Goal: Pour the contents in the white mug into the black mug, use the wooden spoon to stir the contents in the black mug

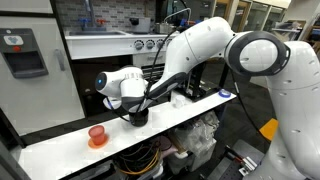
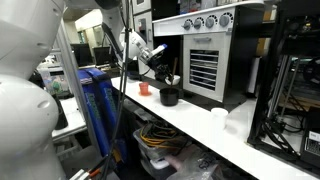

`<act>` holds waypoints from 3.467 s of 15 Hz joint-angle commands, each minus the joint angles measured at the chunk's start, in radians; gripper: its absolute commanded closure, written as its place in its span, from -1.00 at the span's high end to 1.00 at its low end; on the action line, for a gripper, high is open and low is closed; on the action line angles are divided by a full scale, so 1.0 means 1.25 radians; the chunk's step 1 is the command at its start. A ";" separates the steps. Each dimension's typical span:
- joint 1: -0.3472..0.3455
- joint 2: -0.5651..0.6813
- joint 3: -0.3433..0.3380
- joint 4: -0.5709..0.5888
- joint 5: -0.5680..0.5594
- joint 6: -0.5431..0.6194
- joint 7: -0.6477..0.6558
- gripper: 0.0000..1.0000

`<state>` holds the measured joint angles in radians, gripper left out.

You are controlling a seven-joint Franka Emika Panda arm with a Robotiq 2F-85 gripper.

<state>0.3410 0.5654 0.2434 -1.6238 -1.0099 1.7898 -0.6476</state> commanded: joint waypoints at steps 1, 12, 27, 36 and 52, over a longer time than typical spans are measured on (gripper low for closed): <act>-0.005 0.003 -0.009 -0.014 -0.030 0.032 0.021 -0.93; -0.001 -0.006 -0.010 -0.011 -0.049 -0.055 -0.109 -0.93; -0.003 -0.001 0.032 0.001 0.028 -0.011 -0.129 -0.93; 0.005 -0.010 0.003 -0.032 -0.090 0.052 -0.026 -0.93; 0.000 -0.006 0.029 0.017 0.076 -0.042 -0.234 -0.93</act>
<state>0.3428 0.5562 0.2745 -1.6167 -0.9481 1.7531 -0.8981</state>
